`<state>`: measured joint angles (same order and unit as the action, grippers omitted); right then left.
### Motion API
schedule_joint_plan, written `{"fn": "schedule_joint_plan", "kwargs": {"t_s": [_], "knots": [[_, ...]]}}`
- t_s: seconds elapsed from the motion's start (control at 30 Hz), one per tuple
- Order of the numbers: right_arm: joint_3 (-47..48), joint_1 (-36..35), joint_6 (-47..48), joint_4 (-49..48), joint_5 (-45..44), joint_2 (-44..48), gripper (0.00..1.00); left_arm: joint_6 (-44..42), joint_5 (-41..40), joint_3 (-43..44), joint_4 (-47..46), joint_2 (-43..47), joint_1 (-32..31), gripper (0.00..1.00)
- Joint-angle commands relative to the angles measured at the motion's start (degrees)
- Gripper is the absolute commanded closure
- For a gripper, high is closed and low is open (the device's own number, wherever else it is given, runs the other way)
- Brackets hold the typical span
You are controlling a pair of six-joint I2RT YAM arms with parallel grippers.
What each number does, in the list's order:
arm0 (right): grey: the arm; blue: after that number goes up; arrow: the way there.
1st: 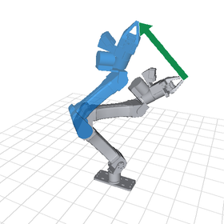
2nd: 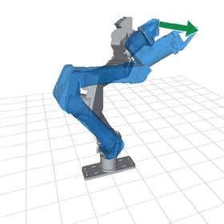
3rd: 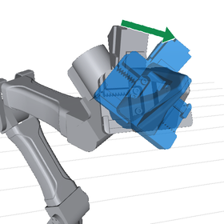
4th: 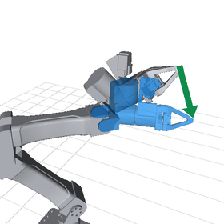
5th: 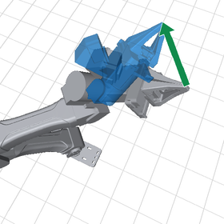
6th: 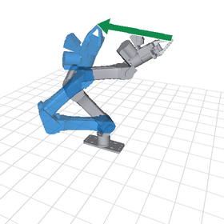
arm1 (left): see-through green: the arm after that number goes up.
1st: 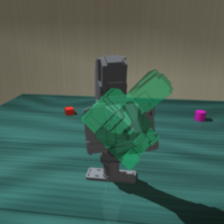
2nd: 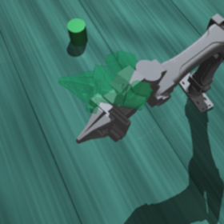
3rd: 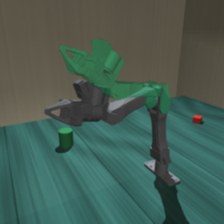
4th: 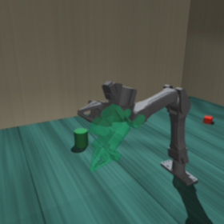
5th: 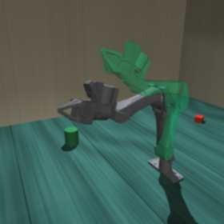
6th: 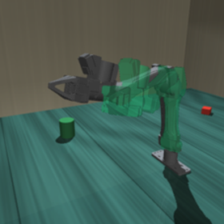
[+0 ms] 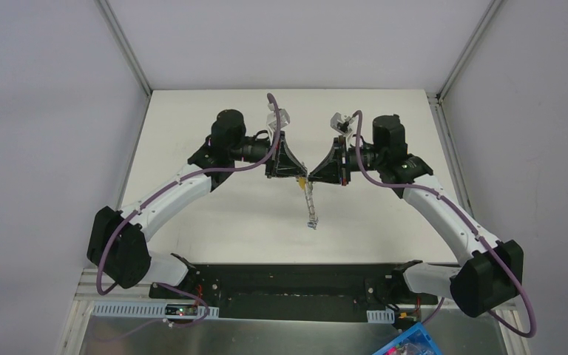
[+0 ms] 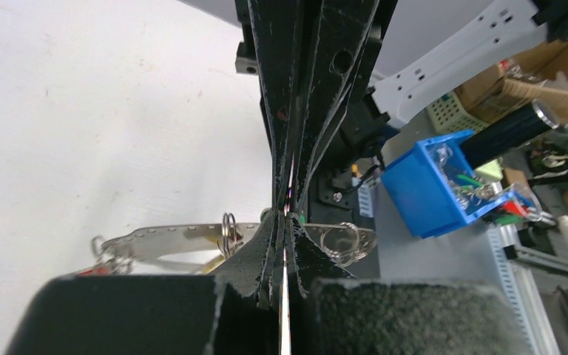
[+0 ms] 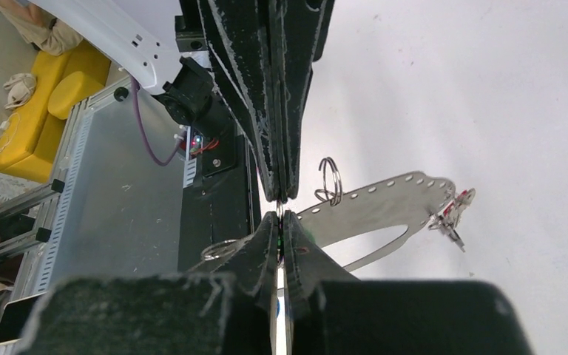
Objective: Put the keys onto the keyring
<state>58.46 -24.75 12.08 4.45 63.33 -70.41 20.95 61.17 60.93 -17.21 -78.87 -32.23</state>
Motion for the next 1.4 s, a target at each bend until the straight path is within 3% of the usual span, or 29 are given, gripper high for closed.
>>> {"fn": "schedule_joint_plan", "kwargs": {"t_s": [0.0, 0.3, 0.43, 0.6, 0.77, 1.37], "knots": [[5.31, -0.15, 5.79, 8.52, -2.72, 1.42, 1.00, -12.42, -0.78, 2.39, 10.38, 3.30, 0.90, 1.00], [11.67, -6.03, 12.88, 19.36, -11.94, -1.48, 1.00, -19.23, -2.86, 5.63, 19.32, 2.41, -0.18, 0.99], [12.64, -6.97, 13.25, 20.84, -13.22, -2.73, 1.00, -20.18, -3.08, 6.17, 19.31, 2.57, -0.25, 0.80], [12.56, -7.17, 12.66, 20.68, -13.05, -3.67, 1.00, -23.20, -1.65, 6.74, 21.21, 3.01, -0.86, 0.71], [12.56, -7.18, 12.80, 20.47, -12.91, -3.91, 1.00, -27.18, -0.28, 7.28, 25.22, 3.44, -1.25, 0.68], [11.54, -7.12, 12.38, 19.11, -8.75, -3.49, 1.00, -28.71, -1.44, 9.30, 26.04, 1.26, -3.05, 0.64]]}}
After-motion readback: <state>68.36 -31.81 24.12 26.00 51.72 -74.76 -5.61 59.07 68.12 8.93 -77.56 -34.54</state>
